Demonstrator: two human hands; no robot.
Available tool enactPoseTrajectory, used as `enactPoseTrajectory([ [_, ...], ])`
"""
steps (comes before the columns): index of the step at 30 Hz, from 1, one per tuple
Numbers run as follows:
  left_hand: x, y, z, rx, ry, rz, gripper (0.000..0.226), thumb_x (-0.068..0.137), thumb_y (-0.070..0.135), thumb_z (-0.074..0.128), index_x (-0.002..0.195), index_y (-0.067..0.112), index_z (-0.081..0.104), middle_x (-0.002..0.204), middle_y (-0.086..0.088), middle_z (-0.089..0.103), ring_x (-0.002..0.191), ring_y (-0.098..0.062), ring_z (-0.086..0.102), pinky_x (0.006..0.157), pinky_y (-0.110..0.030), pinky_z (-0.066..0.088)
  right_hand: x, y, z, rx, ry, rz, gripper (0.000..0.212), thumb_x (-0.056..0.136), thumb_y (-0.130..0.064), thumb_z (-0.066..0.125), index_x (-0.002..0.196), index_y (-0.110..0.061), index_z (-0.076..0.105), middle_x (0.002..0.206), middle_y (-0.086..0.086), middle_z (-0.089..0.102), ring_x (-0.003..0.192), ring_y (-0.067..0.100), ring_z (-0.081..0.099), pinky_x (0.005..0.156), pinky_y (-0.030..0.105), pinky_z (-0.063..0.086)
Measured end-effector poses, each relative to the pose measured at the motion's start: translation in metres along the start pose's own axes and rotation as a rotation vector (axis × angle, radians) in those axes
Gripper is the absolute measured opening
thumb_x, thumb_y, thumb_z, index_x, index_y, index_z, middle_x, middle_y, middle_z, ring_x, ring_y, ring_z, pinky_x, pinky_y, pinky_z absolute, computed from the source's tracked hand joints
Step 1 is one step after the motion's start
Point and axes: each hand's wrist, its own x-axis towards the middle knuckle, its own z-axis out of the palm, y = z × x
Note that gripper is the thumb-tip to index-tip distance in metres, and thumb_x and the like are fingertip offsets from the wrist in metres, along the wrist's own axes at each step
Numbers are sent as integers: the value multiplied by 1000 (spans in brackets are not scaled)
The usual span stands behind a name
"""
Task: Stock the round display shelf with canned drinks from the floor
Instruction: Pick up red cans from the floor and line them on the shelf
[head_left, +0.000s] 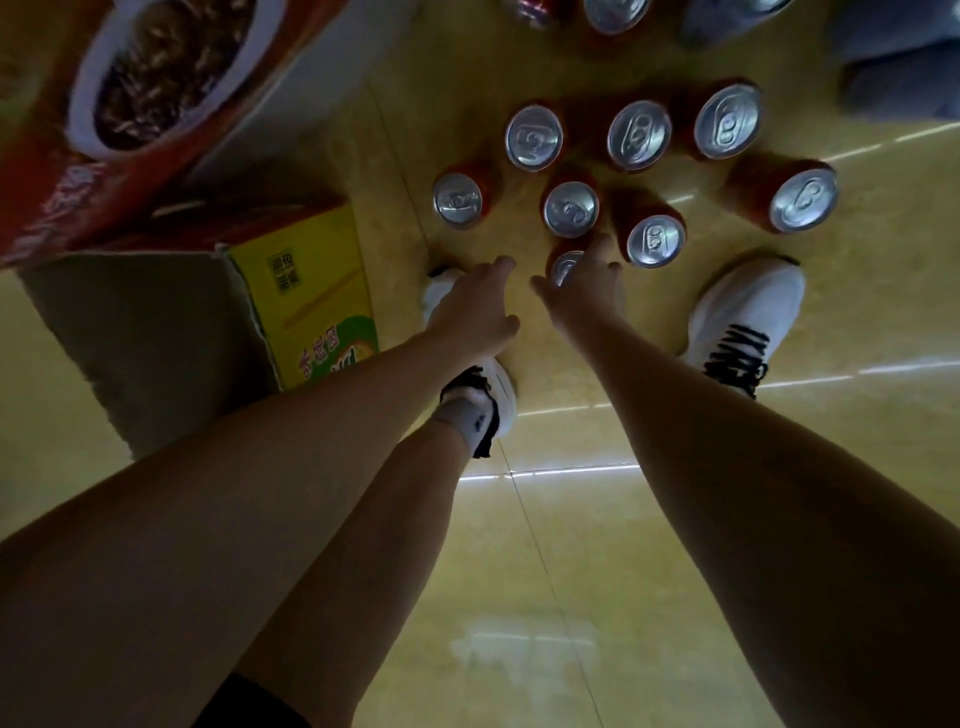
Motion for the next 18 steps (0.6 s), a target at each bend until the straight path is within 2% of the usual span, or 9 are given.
enactPoseTrajectory([
  [3, 6, -2, 0, -21, 0, -27, 63, 86, 20, 66, 141, 16, 36, 129, -13, 51, 117, -30, 51, 92, -46, 48, 5, 0, 3, -10, 40, -14, 69, 85, -32, 70, 134, -7, 29, 125, 29, 54, 107, 42, 59, 80, 34, 43],
  [6, -2, 0, -4, -39, 28, -37, 60, 85, 19, 67, 138, 14, 39, 129, -13, 53, 116, -31, 52, 92, -47, 49, -3, 0, -9, -51, -14, -31, 75, 83, -27, 72, 138, -3, 27, 124, 29, 57, 110, 41, 59, 80, 33, 44],
  [8, -15, 3, -11, -22, 44, -35, 59, 84, 19, 67, 136, 13, 41, 126, -14, 55, 115, -32, 53, 91, -47, 49, -17, 1, -25, -87, -54, -53, 76, 79, -28, 77, 137, -5, 33, 123, 24, 59, 111, 37, 59, 79, 34, 44],
  [12, -56, 21, -36, 17, 25, -3, 61, 83, 17, 66, 138, 12, 39, 129, -18, 53, 116, -35, 51, 91, -48, 48, -70, -5, -70, -139, -108, -163, 77, 70, -29, 83, 135, -12, 44, 121, 15, 62, 107, 31, 60, 70, 27, 38],
  [15, -97, 44, -68, -25, 16, 15, 62, 86, 16, 65, 141, 13, 36, 133, -17, 49, 115, -36, 52, 90, -50, 48, -122, -25, -110, -193, -118, -230, 83, 66, -29, 86, 138, -18, 45, 123, 13, 62, 109, 30, 59, 74, 28, 44],
  [18, -144, 70, -110, -36, 24, 52, 64, 85, 13, 65, 142, 15, 34, 135, -15, 47, 116, -36, 52, 89, -50, 48, -179, -58, -153, -264, -160, -302, 80, 65, -30, 86, 135, -20, 48, 118, 10, 60, 102, 27, 58, 75, 31, 49],
])
